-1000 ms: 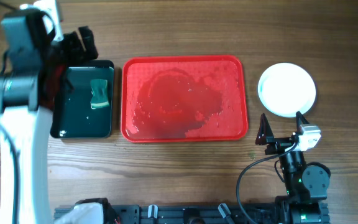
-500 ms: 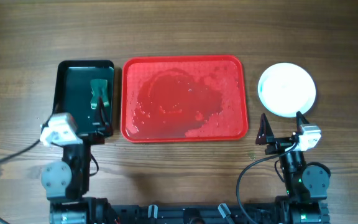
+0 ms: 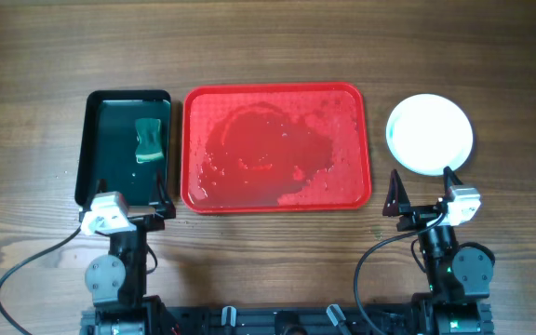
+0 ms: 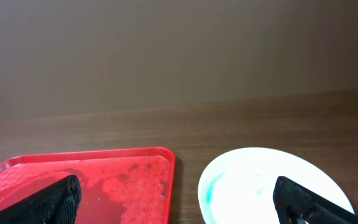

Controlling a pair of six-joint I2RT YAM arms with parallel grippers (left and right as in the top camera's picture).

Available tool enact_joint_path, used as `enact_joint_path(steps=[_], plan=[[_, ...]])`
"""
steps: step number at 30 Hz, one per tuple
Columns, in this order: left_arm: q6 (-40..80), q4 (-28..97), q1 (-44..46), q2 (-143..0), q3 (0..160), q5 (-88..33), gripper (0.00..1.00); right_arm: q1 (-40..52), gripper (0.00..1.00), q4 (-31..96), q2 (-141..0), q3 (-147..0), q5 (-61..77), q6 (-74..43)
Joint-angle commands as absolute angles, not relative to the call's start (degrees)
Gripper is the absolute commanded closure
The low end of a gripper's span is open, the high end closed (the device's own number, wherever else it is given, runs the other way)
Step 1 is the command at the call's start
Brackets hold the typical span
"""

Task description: Clean dirty plates on tray and stack at the side

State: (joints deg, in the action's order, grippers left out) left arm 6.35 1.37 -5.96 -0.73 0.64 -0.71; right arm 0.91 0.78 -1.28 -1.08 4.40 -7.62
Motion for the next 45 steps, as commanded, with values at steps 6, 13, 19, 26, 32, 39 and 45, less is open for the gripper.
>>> enact_joint_path(steps=[6, 13, 19, 26, 32, 39, 45], plan=[[6.48, 4.38, -2.33, -0.23, 0.32, -1.67, 0.00, 0.78, 0.00, 0.58, -0.93, -0.67, 3.70, -7.64], [6.48, 4.38, -2.35, -0.32, 0.32, -1.67, 0.00, 0.78, 0.00, 0.56, -0.93, -0.67, 3.70, -7.64], [6.48, 4.38, -2.35, -0.32, 0.32, -1.67, 0.00, 0.78, 0.00, 0.56, -0.93, -0.67, 3.70, -7.64], [6.48, 4.38, -2.35, -0.32, 0.32, -1.67, 0.00, 0.78, 0.00, 0.58, -0.93, -0.67, 3.70, -7.66], [6.48, 4.38, -2.35, -0.32, 0.32, -1.67, 0.00, 0.78, 0.00, 0.58, -0.93, -0.67, 3.70, -7.64], [6.48, 4.38, -2.35, -0.32, 0.32, -1.67, 0.00, 0.78, 0.00, 0.56, -0.93, -0.67, 3.70, -7.66], [6.48, 4.38, -2.35, -0.32, 0.32, -1.67, 0.00, 0.78, 0.00, 0.56, -0.93, -0.67, 3.70, -7.66]])
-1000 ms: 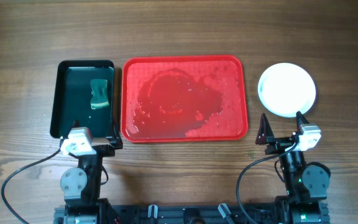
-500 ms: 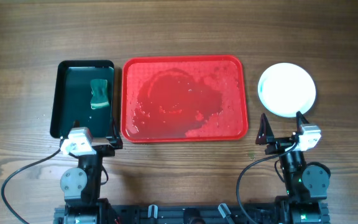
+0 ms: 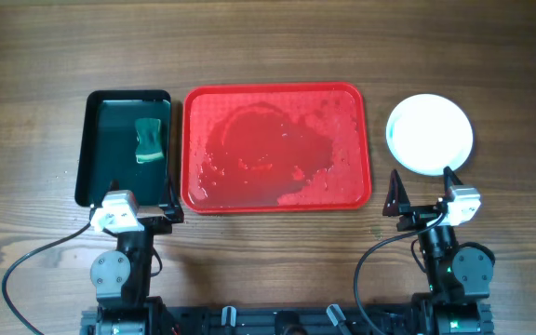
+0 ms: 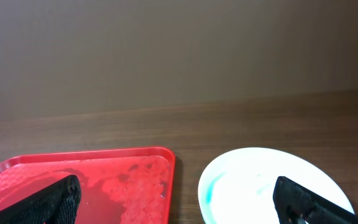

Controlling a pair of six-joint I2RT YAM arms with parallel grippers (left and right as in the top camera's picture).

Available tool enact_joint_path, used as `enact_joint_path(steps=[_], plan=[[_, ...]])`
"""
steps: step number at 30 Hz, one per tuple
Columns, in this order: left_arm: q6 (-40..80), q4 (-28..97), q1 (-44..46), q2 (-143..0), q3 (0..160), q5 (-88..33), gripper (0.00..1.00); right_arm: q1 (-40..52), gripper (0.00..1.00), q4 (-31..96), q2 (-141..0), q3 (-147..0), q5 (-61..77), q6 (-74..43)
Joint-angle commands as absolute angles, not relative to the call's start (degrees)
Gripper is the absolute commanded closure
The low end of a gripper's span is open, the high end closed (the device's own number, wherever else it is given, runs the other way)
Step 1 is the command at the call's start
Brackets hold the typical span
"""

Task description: Clean dirty plates on tray and stack at the side

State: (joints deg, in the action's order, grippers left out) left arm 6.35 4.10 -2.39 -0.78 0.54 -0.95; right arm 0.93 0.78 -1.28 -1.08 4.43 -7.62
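A red tray (image 3: 275,146) wet with soapy water lies at the table's middle; its right end shows in the right wrist view (image 4: 104,180). A white plate (image 3: 429,134) sits on the table to the tray's right, with blue soap streaks (image 4: 272,186). My right gripper (image 3: 422,189) (image 4: 176,205) stands open near the front edge, below the plate, empty. My left gripper (image 3: 140,203) stands at the front edge of a dark green tub (image 3: 124,147), open and empty. A green sponge (image 3: 148,140) lies in the tub.
The wooden table (image 3: 268,46) extends behind the tray and tub. Cables (image 3: 35,261) run from both arm bases along the front edge.
My left gripper has shifted slightly to the right along the tub's front edge. The right gripper, plate, tray and sponge are where they were.
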Motion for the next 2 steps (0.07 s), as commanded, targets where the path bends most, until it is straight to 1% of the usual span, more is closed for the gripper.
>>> enact_joint_path(steps=[1, 2], plan=[[6.48, 4.38, -2.35, -0.32, 0.32, -1.67, 0.00, 0.78, 0.00, 0.58, -0.93, -0.67, 3.70, -7.64], [6.48, 4.38, -2.35, -0.32, 0.32, -1.67, 0.00, 0.78, 0.00, 0.56, -0.93, -0.67, 3.70, -7.64]])
